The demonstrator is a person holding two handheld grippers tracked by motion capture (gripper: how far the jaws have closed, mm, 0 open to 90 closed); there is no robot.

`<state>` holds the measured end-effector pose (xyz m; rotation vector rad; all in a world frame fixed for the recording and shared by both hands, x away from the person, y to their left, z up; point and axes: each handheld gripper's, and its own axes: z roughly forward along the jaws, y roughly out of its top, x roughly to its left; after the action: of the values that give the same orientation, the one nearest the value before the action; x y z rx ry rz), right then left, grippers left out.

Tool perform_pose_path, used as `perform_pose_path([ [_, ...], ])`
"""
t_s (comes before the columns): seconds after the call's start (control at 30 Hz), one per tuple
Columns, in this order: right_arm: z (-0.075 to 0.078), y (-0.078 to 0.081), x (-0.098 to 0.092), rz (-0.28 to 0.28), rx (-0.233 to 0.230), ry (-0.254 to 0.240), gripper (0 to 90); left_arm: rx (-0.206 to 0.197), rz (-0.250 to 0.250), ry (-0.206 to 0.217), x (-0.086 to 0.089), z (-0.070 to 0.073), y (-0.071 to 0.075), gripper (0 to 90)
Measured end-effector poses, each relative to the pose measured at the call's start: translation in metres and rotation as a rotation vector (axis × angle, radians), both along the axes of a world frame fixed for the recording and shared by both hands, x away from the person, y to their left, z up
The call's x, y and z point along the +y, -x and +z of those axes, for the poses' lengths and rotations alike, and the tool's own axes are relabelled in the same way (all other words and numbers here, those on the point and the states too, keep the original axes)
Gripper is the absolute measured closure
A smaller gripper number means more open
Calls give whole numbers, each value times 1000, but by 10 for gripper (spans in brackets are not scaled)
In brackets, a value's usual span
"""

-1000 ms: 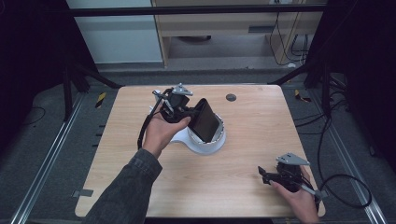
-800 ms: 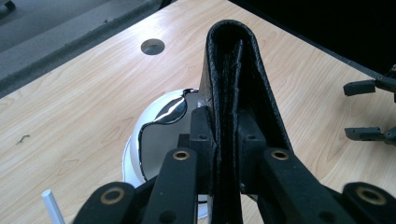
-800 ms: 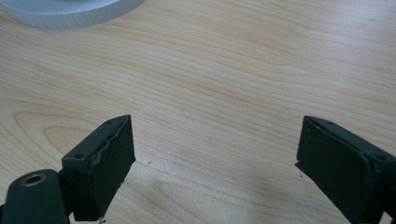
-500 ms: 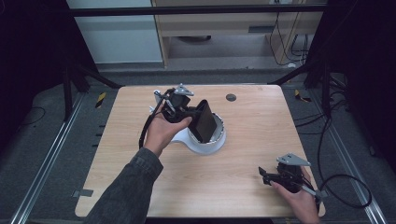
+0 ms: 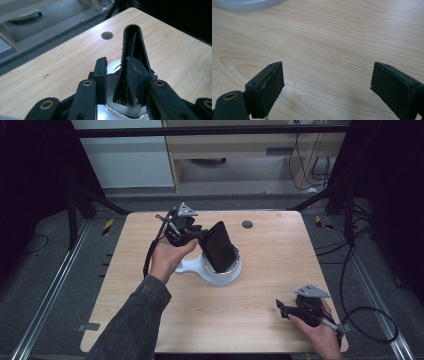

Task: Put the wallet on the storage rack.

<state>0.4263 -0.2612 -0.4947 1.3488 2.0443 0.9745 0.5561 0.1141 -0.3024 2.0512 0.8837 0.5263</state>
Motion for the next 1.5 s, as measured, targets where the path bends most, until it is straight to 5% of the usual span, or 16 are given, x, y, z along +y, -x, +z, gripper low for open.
perform_pose_path([
  [0.2, 0, 0, 1, 5, 1, -1, 116, -30, -10, 42, 3, 7, 7, 640],
  [0.57, -2, 0, 2, 6, 14, 8, 114, -129, -79, 0, 1, 14, 46, 496],
  [0.73, -3, 0, 2, 8, 19, 8, 111, -139, -96, 9, 1, 12, 55, 433],
  [1.0, -5, 0, 4, 16, 32, 11, 99, -125, -117, 22, 2, -6, 72, 215],
  [1.5, -8, -1, 7, 34, 47, 20, 76, -92, -181, 23, -9, -64, 101, 132],
])
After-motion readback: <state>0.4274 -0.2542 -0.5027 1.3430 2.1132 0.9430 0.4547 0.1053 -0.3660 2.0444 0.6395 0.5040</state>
